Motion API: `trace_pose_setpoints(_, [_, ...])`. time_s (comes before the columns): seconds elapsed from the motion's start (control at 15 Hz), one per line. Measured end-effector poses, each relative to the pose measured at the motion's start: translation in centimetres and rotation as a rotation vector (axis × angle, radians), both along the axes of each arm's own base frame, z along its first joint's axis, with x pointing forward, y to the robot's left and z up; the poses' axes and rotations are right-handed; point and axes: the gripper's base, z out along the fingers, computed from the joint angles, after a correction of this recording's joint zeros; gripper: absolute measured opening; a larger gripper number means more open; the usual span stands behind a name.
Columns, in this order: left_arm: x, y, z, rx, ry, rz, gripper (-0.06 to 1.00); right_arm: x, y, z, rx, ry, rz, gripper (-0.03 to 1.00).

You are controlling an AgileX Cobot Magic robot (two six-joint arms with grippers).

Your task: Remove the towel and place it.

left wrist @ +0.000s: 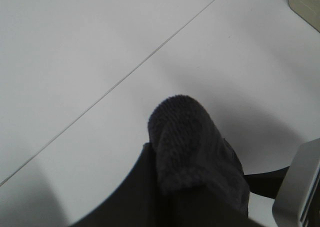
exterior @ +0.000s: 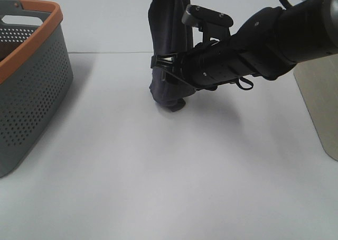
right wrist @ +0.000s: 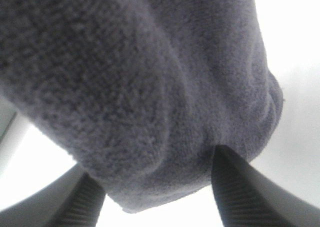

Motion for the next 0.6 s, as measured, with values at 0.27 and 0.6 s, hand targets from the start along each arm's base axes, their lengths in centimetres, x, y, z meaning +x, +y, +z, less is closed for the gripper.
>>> trace_pose_setpoints(0.27, [0.0,0.0,-0.1,0.006,0.008,0.002,0.01,-0.5,-0.8,-1.0,-0.033,0.000,-0.032,0.51])
trace_pose_setpoints(0.6, [-0.2,0.2,-0.2,0.025,0.029,0.002,0.01,-0.9,-2.1,-2.0,-0.070,-0.026,-0.131,0.48])
